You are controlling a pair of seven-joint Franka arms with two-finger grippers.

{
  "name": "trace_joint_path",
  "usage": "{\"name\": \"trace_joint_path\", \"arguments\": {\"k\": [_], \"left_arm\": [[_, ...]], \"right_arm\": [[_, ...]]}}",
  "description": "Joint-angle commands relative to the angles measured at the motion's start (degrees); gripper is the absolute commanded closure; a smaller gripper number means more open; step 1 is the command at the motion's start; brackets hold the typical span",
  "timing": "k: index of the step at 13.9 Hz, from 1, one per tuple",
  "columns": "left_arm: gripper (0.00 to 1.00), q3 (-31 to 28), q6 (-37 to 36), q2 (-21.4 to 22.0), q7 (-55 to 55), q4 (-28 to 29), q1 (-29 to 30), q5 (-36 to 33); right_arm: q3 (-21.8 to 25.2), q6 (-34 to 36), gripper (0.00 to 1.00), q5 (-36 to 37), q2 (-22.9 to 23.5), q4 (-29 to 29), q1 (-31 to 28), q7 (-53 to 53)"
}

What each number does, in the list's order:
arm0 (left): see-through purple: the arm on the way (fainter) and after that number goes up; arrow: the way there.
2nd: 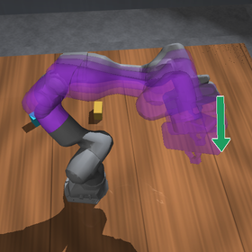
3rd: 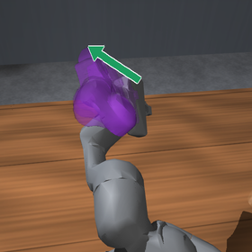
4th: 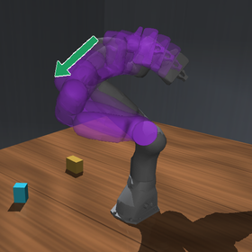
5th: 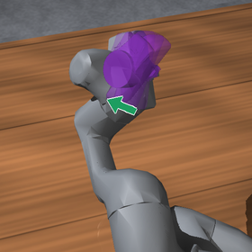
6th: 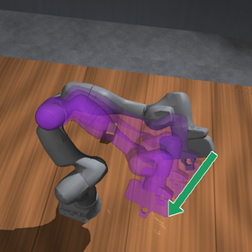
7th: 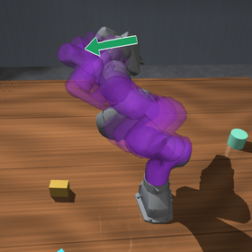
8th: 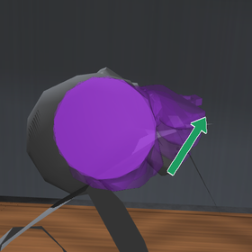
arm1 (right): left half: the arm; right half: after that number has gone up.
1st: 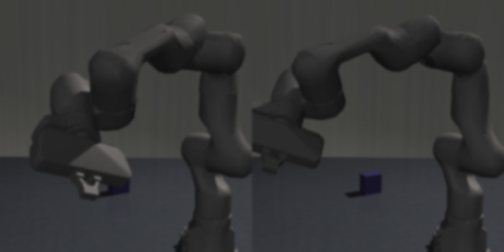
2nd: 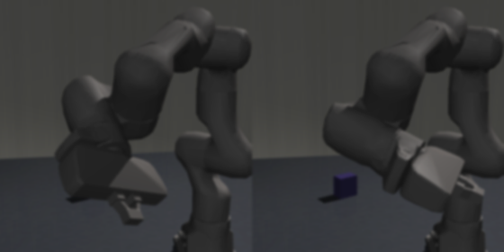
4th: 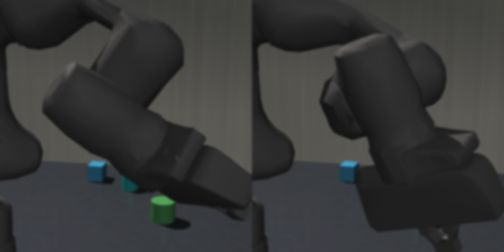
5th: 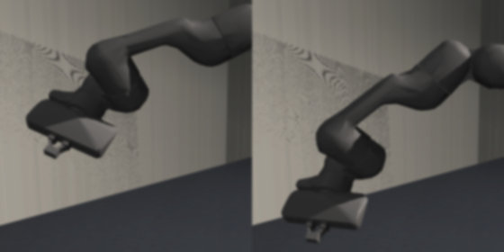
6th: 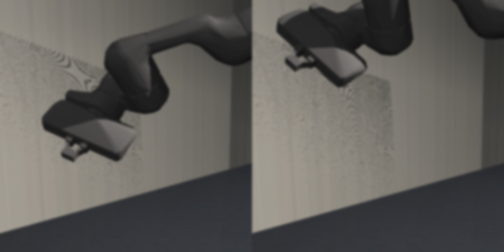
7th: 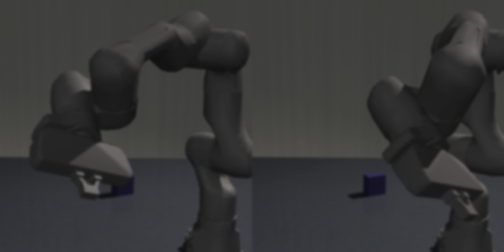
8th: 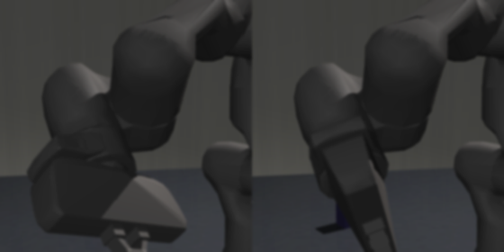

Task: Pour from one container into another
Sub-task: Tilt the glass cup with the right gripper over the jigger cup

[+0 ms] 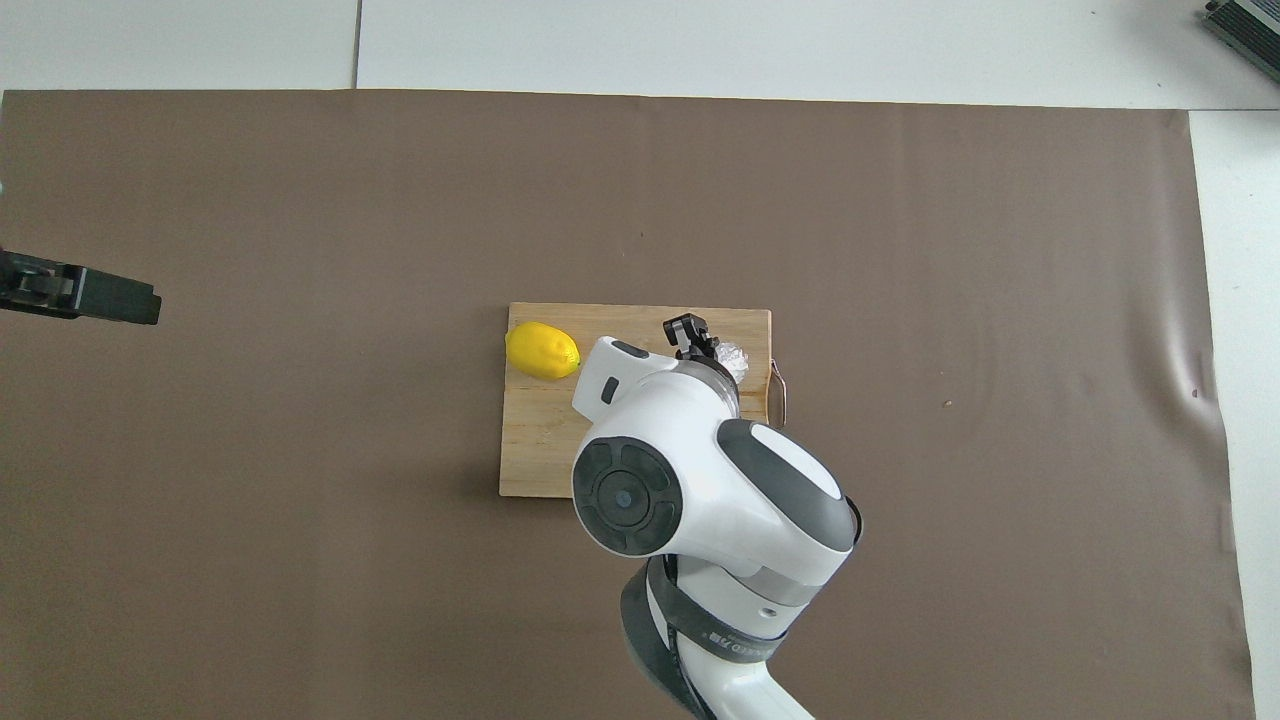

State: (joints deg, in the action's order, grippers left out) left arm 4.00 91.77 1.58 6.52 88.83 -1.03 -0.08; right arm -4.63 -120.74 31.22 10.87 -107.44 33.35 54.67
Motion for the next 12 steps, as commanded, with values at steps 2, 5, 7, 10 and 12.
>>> {"name": "trace_joint_path", "arguments": {"k": [2, 5, 7, 10, 12], "left_arm": [[0.00, -0.40, 1.04, 0.17, -0.02, 0.38, -0.46, 0.17], [0.00, -0.40, 1.04, 0.09, -0.02, 0.38, -0.46, 0.17], [0.00, -0.40, 1.04, 0.09, -0.02, 0.38, -0.46, 0.17], [0.00, -0.40, 1.13, 0.09, -0.02, 0.38, -0.46, 0.17], [0.00, -0.40, 1.13, 0.09, -0.02, 0.38, -0.46, 0.17]], "right_arm": [[-0.47, 1.47, 0.83, 2.44, -1.38, -1.02, 0.13, 1.93], [-0.47, 1.56, 0.83, 2.88, -1.38, -0.93, 0.13, 2.20], [-0.47, 1.56, 0.83, 3.15, -1.29, -0.67, 0.13, 2.37], [-0.82, 1.65, 0.83, 3.15, -0.94, -0.14, 0.31, 2.37], [-0.82, 1.56, 0.83, 3.15, -0.76, 0.04, 0.48, 2.37]]}}
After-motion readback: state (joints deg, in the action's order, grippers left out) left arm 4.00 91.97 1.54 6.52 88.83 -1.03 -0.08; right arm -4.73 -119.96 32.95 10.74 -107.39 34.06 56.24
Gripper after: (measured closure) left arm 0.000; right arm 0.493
